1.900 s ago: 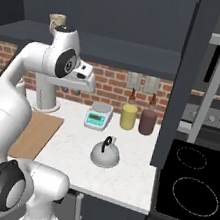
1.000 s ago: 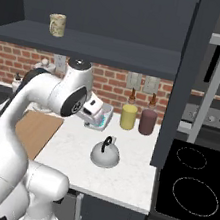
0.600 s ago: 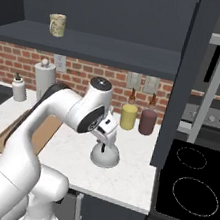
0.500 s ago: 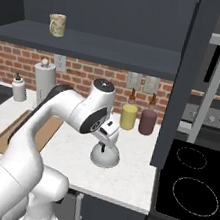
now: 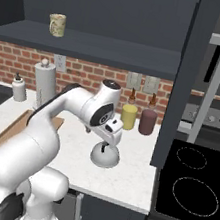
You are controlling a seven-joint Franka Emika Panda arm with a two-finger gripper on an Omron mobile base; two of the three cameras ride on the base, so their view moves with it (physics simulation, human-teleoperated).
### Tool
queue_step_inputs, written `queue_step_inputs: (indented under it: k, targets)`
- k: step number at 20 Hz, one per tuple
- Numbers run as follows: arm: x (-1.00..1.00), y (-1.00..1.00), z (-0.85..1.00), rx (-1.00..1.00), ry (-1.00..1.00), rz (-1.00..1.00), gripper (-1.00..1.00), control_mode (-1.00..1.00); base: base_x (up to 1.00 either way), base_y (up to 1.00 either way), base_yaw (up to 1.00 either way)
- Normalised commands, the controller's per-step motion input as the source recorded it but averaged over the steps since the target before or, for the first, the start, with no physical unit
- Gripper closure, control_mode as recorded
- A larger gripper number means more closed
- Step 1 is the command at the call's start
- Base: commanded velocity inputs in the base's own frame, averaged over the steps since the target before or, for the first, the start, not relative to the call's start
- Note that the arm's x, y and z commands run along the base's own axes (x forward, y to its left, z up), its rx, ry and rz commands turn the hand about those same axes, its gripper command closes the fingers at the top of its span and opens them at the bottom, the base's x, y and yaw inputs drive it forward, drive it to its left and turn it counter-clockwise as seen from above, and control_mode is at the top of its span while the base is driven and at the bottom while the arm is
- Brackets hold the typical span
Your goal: Pick the kettle from the counter and place it on the tray. Then pick the mug from the cabinet and place it on the tray. Then close the cabinet doors.
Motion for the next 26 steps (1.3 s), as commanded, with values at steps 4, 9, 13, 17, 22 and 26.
queue_step_inputs:
  k: [4,9,13,17,22,26]
  targets:
    - [0.48,0.00,-0.46,0.00,0.10,0.03,-1.00,-1.00,0.00,0.00,0.00]
    - [0.43,-0.06,-0.34,0.00,0.11,0.07,-1.00,-1.00,0.00,0.00,0.00]
    - [0.30,-0.22,-0.16,0.00,0.02,0.08,-1.00,-1.00,0.00,0.00,0.00]
    - [0.14,-0.29,-0.19,0.00,0.00,0.08,-1.00,-1.00,0.00,0.00,0.00]
    - [0.23,-0.11,-0.39,0.00,0.05,0.07,-1.00,-1.00,0.00,0.00,0.00]
    - [0.19,0.00,-0.37,0.00,0.06,0.05,-1.00,-1.00,0.00,0.00,0.00]
